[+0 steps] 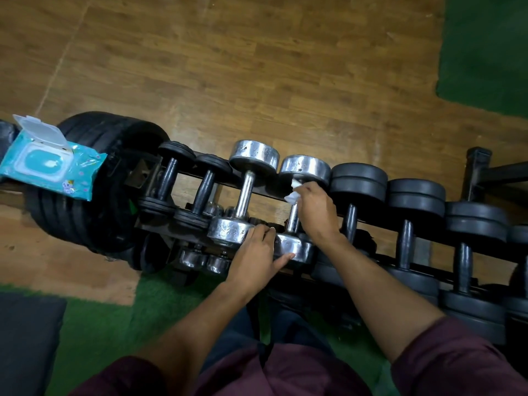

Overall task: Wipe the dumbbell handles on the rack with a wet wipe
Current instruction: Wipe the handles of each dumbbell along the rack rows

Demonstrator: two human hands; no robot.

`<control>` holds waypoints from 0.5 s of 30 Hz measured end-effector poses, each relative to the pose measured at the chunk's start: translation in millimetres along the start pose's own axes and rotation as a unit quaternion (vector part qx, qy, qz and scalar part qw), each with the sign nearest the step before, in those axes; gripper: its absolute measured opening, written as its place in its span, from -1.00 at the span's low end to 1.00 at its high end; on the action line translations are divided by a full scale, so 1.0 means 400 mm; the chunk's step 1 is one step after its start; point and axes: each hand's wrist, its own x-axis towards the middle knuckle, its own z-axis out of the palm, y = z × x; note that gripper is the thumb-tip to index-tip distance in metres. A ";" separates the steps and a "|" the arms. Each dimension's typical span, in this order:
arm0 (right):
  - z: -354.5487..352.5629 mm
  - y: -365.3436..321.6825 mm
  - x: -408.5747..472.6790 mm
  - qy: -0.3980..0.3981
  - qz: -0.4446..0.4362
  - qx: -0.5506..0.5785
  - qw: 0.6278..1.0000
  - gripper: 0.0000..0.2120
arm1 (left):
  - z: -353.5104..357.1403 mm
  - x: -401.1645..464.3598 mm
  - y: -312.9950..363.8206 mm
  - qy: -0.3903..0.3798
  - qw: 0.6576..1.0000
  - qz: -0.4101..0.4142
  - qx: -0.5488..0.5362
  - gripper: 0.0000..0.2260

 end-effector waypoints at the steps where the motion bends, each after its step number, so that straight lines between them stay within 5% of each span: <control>1: -0.002 -0.003 0.008 0.009 0.035 0.023 0.999 -0.68 | 0.000 0.000 -0.001 -0.001 1.000 0.001 0.001 -0.31; 6: -0.006 -0.009 -0.004 0.001 0.204 0.145 0.968 -0.81 | 0.000 0.001 -0.004 0.001 1.000 0.005 0.004 -0.31; 10: 0.002 0.003 0.008 -0.039 0.350 0.306 0.884 -0.86 | -0.003 0.002 -0.005 -0.004 1.000 0.002 0.000 -0.31; 15: 0.007 0.004 0.035 -0.013 0.382 0.386 0.840 -0.88 | 0.000 0.003 -0.006 -0.005 1.000 0.002 0.004 -0.32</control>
